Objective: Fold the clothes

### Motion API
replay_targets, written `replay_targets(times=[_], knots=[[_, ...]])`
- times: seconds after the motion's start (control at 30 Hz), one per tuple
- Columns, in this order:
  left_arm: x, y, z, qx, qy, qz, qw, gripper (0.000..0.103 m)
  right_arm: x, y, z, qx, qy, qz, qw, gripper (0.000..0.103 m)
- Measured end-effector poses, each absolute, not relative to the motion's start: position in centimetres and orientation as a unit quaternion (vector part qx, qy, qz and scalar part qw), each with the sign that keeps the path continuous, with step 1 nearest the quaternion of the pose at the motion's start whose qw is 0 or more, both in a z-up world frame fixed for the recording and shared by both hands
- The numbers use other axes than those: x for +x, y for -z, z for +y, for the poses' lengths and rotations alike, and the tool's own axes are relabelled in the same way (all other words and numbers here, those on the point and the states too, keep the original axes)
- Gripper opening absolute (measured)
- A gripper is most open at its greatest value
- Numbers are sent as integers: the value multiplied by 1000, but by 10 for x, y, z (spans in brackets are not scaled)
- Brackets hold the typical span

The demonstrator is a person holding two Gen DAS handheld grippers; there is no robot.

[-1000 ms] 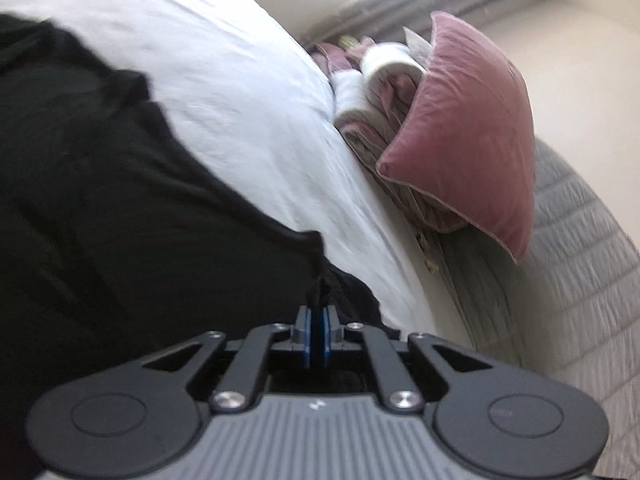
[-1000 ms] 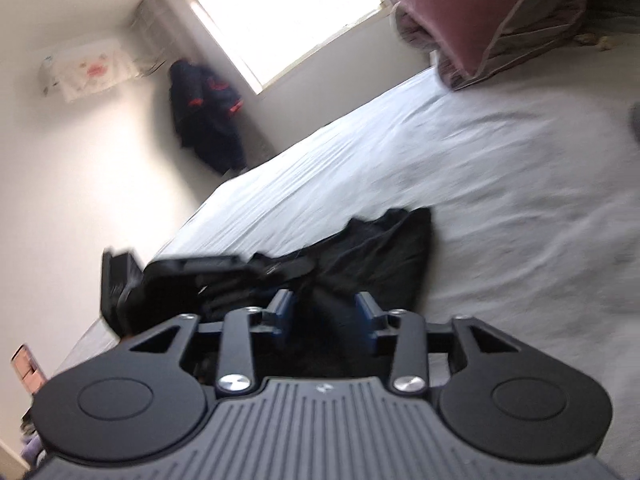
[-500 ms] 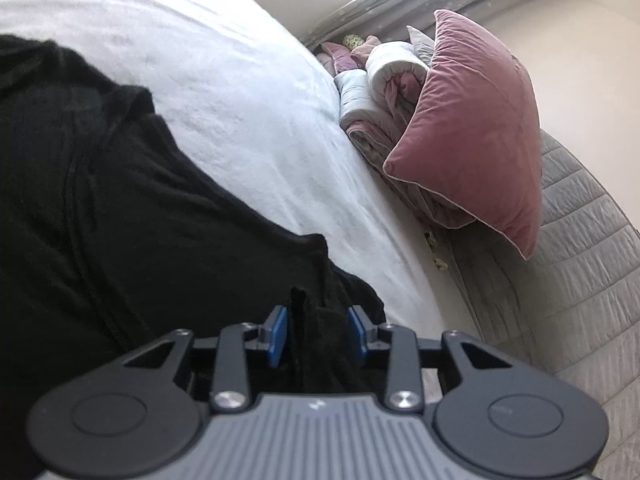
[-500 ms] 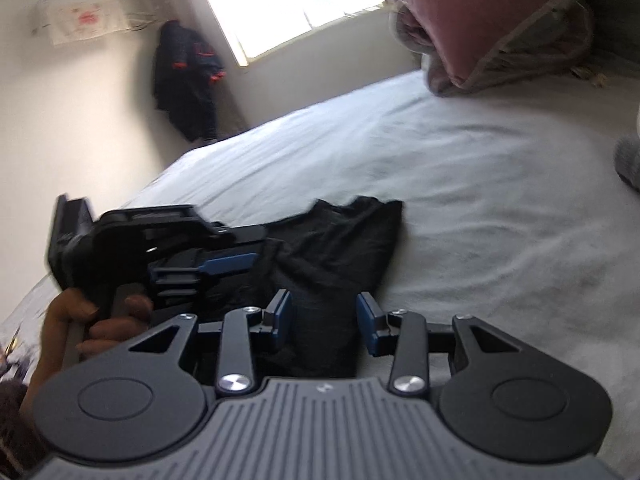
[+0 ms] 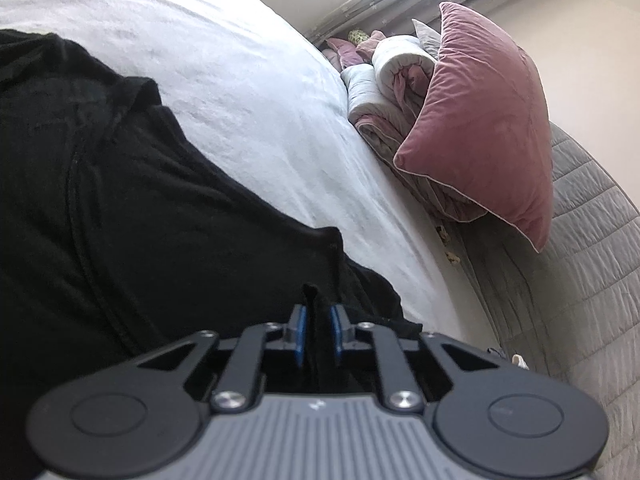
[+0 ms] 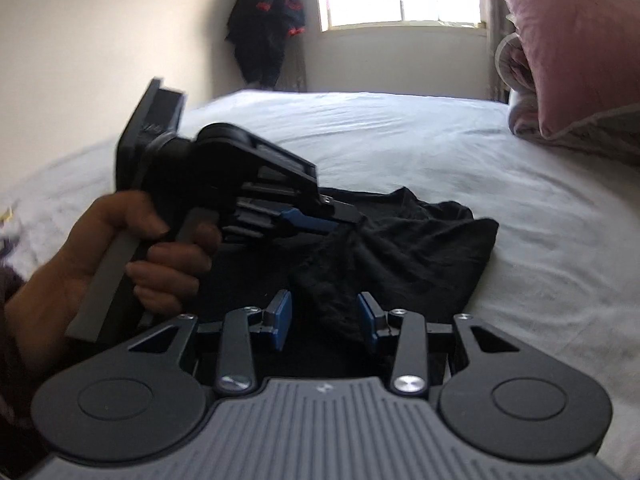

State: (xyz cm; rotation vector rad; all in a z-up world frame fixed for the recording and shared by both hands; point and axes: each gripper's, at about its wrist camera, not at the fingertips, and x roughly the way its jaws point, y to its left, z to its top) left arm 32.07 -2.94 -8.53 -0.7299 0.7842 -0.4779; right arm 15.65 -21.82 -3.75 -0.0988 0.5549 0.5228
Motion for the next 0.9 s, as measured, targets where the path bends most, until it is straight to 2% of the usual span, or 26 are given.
replay_targets(times=[0.2,0.23,0.3,0.33,0.47,0.67,0.77,0.87,0.9], knots=[[320,85,-32,-346,229,375,829,7,172,37,-183,-149,-266,278,911,39],[320,84,-32,-346,228,375,829,6,177,39,-180,-155,-263,278,911,35],[321,84,-30,-351,229,376,827,4,187,46,-177,-157,-258,289,908,8],[321,84,-29,-353,228,375,826,2,190,49,-179,-148,-255,293,910,7],[318,77,-25,-356,228,364,830,2,193,45,-206,-49,-276,285,917,6],[317,71,-28,-328,206,370,844,2,197,42,-226,0,-309,286,907,6],[318,72,-32,-307,183,376,855,4,202,52,-219,-12,-327,317,890,14],[319,70,-29,-318,179,374,853,14,205,56,-214,-19,-331,328,885,18],[317,67,-27,-318,175,370,855,23,205,53,-215,-16,-333,327,884,19]])
